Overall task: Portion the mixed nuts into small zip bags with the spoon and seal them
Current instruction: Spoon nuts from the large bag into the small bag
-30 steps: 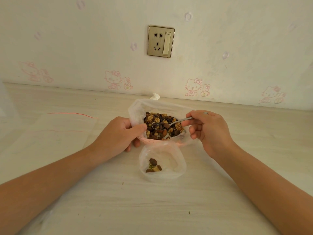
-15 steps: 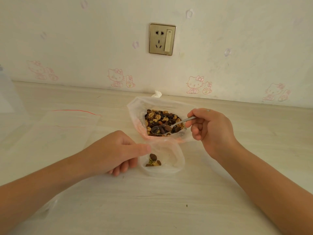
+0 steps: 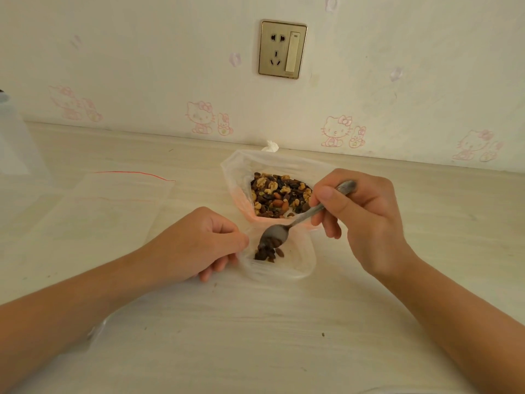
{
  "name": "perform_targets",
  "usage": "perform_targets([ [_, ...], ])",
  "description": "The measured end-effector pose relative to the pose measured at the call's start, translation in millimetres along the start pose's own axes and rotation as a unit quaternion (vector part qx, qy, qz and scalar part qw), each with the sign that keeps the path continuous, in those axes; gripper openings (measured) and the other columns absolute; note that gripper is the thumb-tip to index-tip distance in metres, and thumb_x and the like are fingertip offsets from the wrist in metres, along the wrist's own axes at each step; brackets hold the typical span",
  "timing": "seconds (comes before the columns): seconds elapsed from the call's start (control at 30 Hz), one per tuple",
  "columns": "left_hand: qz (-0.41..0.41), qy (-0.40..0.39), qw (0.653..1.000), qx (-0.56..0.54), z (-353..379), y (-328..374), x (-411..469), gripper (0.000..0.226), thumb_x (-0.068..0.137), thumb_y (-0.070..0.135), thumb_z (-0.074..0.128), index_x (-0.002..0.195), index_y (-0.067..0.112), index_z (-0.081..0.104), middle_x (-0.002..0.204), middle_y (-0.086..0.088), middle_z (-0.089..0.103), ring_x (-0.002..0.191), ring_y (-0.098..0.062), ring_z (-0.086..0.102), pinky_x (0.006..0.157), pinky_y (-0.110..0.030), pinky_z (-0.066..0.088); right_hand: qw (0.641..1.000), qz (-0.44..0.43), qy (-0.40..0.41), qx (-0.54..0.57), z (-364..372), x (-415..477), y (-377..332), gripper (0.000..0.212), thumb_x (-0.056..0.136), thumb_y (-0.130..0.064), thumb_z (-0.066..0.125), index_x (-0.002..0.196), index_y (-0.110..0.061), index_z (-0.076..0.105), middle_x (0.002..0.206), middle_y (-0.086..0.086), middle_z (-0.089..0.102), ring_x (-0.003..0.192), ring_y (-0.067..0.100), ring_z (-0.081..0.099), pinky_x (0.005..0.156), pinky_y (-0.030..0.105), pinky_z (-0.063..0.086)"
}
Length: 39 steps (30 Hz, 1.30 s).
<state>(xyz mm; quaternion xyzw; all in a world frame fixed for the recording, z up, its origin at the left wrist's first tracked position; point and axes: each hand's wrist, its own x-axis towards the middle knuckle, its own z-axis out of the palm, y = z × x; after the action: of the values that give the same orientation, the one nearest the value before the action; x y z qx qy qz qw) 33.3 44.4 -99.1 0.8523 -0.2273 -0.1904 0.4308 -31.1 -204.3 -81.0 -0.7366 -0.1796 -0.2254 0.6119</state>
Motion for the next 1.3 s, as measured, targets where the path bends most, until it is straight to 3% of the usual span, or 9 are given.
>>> perform_targets([
  [0.2,0.008,0.006,1.000,-0.004,0.6,0.1,1.3,0.044,0.097,0.027,0.066,0.054,0.020,0.066,0.049,0.001,0.060,0.035,-0.010,0.047,0.037,-0.015,0.033,0.998,-0.054,-0.011,-0.035,-3.4,0.5,-4.9,0.021,0.098,-0.001,0.053,0.087,-0.004,0.070,0.066,0.005,0.062,0.051,0.009,0.056,0.053,0.019,0.042],
  [0.3,0.018,-0.004,1.000,-0.001,-1.2,-0.7,1.2,0.045,0.098,0.032,0.067,0.054,0.019,0.065,0.051,0.000,0.063,0.036,-0.010,0.049,0.038,-0.017,0.034,0.999,-0.017,0.027,-0.010,-4.2,2.7,-3.2,0.023,0.097,-0.004,0.053,0.080,-0.005,0.069,0.062,0.010,0.062,0.046,0.016,0.052,0.048,0.023,0.040],
  [0.43,0.021,-0.017,0.999,-0.047,-6.8,0.8,1.3,0.054,0.080,0.064,0.064,0.062,0.014,0.071,0.056,-0.007,0.067,0.035,-0.013,0.052,0.037,-0.018,0.037,0.991,0.043,0.119,0.030,-11.1,9.2,2.7,0.026,0.098,-0.008,0.055,0.077,-0.007,0.070,0.060,0.013,0.065,0.040,0.021,0.048,0.042,0.023,0.036],
  [0.53,0.017,0.076,0.994,-0.076,-12.9,-3.0,11.1,0.063,0.076,0.075,0.060,0.071,0.013,0.075,0.060,-0.011,0.070,0.039,-0.021,0.057,0.035,-0.022,0.039,0.982,0.076,0.170,0.027,-19.0,15.0,9.2,0.029,0.099,-0.010,0.056,0.076,-0.013,0.073,0.063,0.014,0.068,0.041,0.021,0.049,0.042,0.023,0.038],
  [0.6,-0.007,0.110,0.991,-0.077,-18.9,-3.0,21.5,0.067,0.073,0.080,0.059,0.085,0.016,0.076,0.065,-0.010,0.073,0.042,-0.023,0.060,0.036,-0.026,0.043,0.979,0.098,0.178,0.022,-23.6,19.1,13.9,0.032,0.101,-0.014,0.055,0.075,-0.016,0.074,0.066,0.014,0.070,0.042,0.021,0.051,0.043,0.023,0.039],
  [0.7,-0.063,0.081,0.992,-0.073,-25.2,3.4,40.4,0.074,0.067,0.086,0.065,0.098,0.019,0.073,0.068,-0.011,0.076,0.047,-0.026,0.068,0.041,-0.028,0.049,0.976,0.145,0.161,-0.003,-25.0,22.7,20.8,0.037,0.106,-0.019,0.051,0.079,-0.016,0.076,0.073,0.016,0.074,0.045,0.022,0.055,0.043,0.027,0.043],
  [1.0,0.027,0.158,0.985,0.059,-7.0,-3.1,73.0,0.040,0.090,0.033,0.070,0.057,0.012,0.065,0.041,0.002,0.060,0.030,-0.010,0.048,0.037,-0.020,0.036,0.965,0.149,0.200,-0.078,-29.1,25.6,24.8,0.032,0.109,-0.021,0.050,0.090,-0.014,0.075,0.078,0.009,0.077,0.051,0.023,0.059,0.044,0.030,0.047],
  [1.17,0.085,0.199,0.975,0.053,-1.9,-11.6,70.7,0.043,0.094,0.028,0.070,0.064,-0.001,0.059,0.047,0.001,0.053,0.044,-0.015,0.047,0.050,-0.034,0.035,0.964,0.116,0.198,-0.133,-27.8,26.1,22.5,0.030,0.107,-0.019,0.050,0.089,-0.018,0.075,0.077,0.004,0.076,0.055,0.021,0.061,0.046,0.030,0.049],
  [1.3,0.099,0.195,0.975,0.049,0.2,-11.9,70.5,0.039,0.096,0.030,0.068,0.061,0.014,0.058,0.047,0.010,0.052,0.046,-0.010,0.043,0.049,-0.028,0.031,0.968,0.100,0.162,-0.165,-18.1,23.8,21.5,0.030,0.104,-0.018,0.051,0.085,-0.020,0.075,0.075,0.002,0.075,0.056,0.021,0.062,0.048,0.029,0.051],
])
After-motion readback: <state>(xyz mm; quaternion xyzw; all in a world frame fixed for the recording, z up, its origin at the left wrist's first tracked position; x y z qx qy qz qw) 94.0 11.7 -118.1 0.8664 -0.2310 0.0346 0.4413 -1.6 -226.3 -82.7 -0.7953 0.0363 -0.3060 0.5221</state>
